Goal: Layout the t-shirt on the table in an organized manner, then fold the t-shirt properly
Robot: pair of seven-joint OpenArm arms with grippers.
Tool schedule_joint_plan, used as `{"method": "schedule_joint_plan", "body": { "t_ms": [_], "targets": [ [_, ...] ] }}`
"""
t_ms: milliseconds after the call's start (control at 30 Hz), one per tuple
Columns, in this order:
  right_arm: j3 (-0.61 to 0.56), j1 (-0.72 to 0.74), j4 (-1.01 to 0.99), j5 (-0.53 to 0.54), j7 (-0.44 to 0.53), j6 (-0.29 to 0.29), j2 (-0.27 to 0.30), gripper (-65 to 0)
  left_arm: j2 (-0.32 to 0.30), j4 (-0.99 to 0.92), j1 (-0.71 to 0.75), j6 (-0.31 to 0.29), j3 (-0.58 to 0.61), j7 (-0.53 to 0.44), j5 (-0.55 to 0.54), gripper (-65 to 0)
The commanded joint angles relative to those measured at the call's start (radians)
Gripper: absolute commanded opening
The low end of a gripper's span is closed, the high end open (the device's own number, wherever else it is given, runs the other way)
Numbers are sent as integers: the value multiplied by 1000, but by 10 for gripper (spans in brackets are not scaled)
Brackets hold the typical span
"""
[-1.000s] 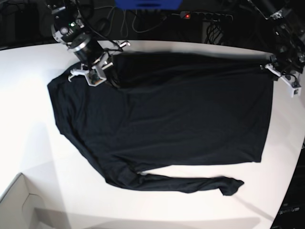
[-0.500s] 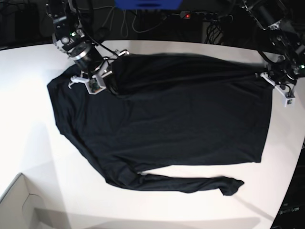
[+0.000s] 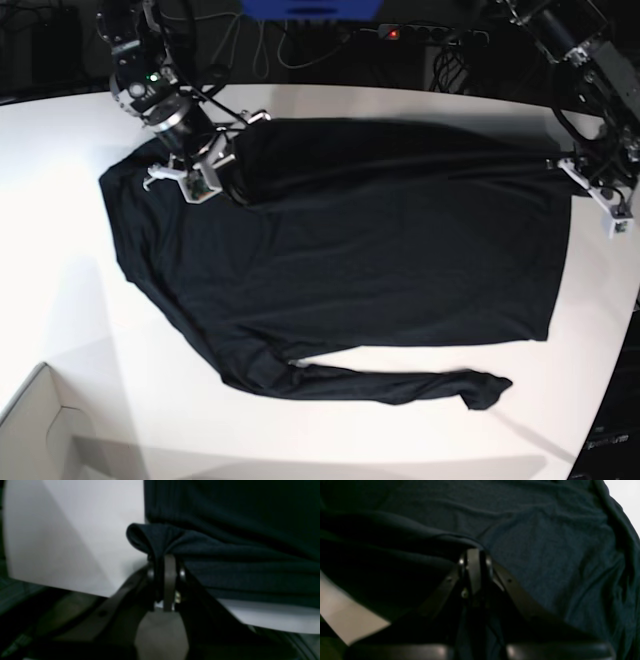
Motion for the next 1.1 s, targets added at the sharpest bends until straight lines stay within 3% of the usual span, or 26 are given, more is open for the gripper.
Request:
{"method": "schedule_joint_plan", "body": {
  "t_ms": [0, 200, 533, 1067],
  "targets": [
    [6, 6, 16, 11, 30, 3, 4, -650, -12, 45, 2, 0, -4, -10, 4, -649],
    [8, 6, 16, 12, 30, 3, 4, -650, -3, 196, 136, 0, -5, -10, 1, -649],
    [3, 6, 18, 12, 33, 3, 4, -650, 0, 228, 283, -3, -27, -10, -2, -649],
    [2, -2, 22, 12, 36, 3, 4, -650, 19, 234, 401, -3, -190, -10, -230, -649]
  ]
}}
